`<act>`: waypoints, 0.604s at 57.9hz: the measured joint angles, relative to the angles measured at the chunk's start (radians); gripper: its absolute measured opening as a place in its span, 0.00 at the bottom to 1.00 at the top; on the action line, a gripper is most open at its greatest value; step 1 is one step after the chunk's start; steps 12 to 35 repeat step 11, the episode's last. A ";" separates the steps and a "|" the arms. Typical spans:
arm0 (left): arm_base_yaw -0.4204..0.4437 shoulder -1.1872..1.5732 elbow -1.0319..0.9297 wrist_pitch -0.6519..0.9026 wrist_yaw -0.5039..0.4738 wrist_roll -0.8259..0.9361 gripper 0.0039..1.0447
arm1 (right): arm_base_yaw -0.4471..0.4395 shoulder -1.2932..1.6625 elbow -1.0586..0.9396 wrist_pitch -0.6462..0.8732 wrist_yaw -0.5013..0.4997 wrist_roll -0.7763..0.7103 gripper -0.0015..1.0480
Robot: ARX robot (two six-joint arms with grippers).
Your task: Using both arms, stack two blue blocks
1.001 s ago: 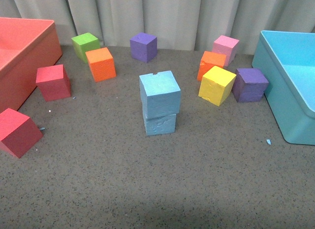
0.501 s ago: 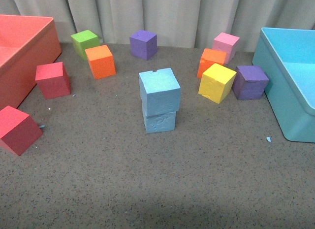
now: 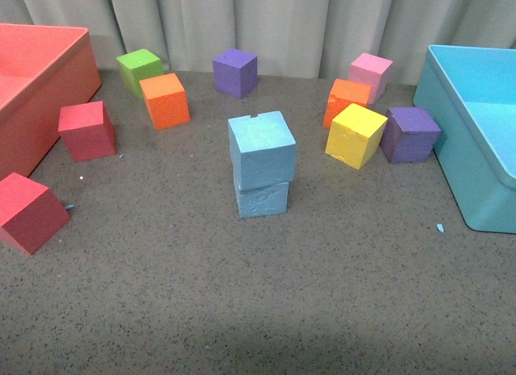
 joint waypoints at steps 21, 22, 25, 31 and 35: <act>0.000 0.000 0.000 0.000 0.000 0.000 0.94 | 0.000 0.000 0.000 0.000 0.000 0.000 0.91; 0.000 0.000 0.000 0.000 0.000 0.000 0.94 | 0.000 0.000 0.000 0.000 0.000 0.000 0.91; 0.000 0.000 0.000 0.000 0.000 0.000 0.94 | 0.000 0.000 0.000 0.000 0.000 0.000 0.91; 0.000 0.000 0.000 0.000 0.000 0.000 0.94 | 0.000 0.000 0.000 0.000 0.000 0.000 0.91; 0.000 0.000 0.000 0.000 0.000 0.000 0.94 | 0.000 0.000 0.000 0.000 0.000 0.000 0.91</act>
